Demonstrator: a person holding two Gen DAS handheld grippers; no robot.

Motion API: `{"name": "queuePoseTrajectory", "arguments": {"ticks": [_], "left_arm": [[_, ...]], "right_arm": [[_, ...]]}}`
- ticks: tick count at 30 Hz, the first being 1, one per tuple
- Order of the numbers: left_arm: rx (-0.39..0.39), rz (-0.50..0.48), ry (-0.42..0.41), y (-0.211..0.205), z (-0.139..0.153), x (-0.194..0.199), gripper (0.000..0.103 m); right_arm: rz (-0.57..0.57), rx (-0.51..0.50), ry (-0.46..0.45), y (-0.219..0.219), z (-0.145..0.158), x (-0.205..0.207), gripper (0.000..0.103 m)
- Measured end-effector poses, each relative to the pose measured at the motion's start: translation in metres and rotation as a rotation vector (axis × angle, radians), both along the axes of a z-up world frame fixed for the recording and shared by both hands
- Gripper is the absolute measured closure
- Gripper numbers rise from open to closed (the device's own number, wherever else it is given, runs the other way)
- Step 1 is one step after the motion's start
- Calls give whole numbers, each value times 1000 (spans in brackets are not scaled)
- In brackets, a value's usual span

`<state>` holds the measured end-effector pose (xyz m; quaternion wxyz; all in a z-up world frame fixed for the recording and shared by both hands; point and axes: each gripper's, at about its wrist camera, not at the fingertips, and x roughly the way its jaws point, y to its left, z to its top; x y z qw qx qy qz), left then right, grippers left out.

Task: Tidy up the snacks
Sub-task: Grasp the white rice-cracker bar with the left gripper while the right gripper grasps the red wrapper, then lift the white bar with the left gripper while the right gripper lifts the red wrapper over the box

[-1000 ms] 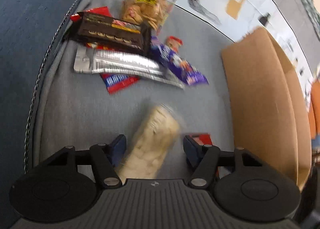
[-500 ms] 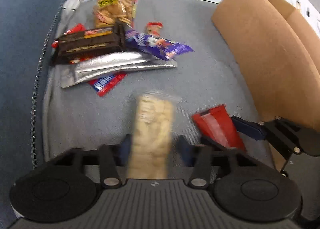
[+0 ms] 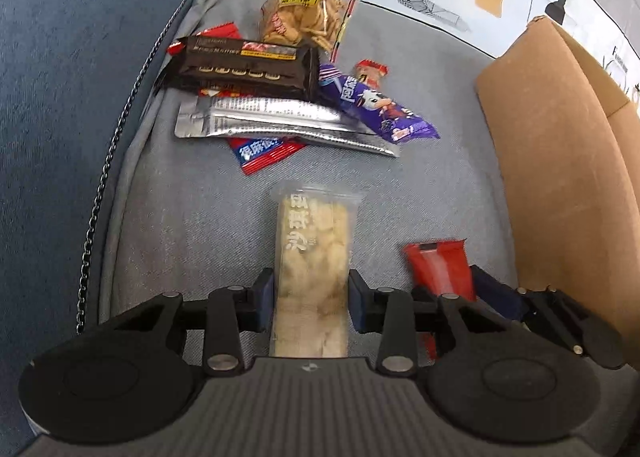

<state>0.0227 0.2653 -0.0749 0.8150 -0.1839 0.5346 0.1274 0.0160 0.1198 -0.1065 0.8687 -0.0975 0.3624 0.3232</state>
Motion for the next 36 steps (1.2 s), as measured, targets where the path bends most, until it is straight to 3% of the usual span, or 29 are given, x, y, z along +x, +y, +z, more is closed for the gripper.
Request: {"name": "queuePoseTrajectory", "arguments": {"ticks": [5, 12, 36], "left_arm": [[-25, 20, -5, 5, -2, -4, 62], [12, -8, 0, -2, -3, 0, 61], [11, -20, 5, -1, -5, 2, 61]], "right_arm": [[-13, 8, 10, -2, 0, 2, 55], [-16, -1, 6, 0, 0, 1, 54], [-15, -7, 2, 2, -1, 0, 53]]}}
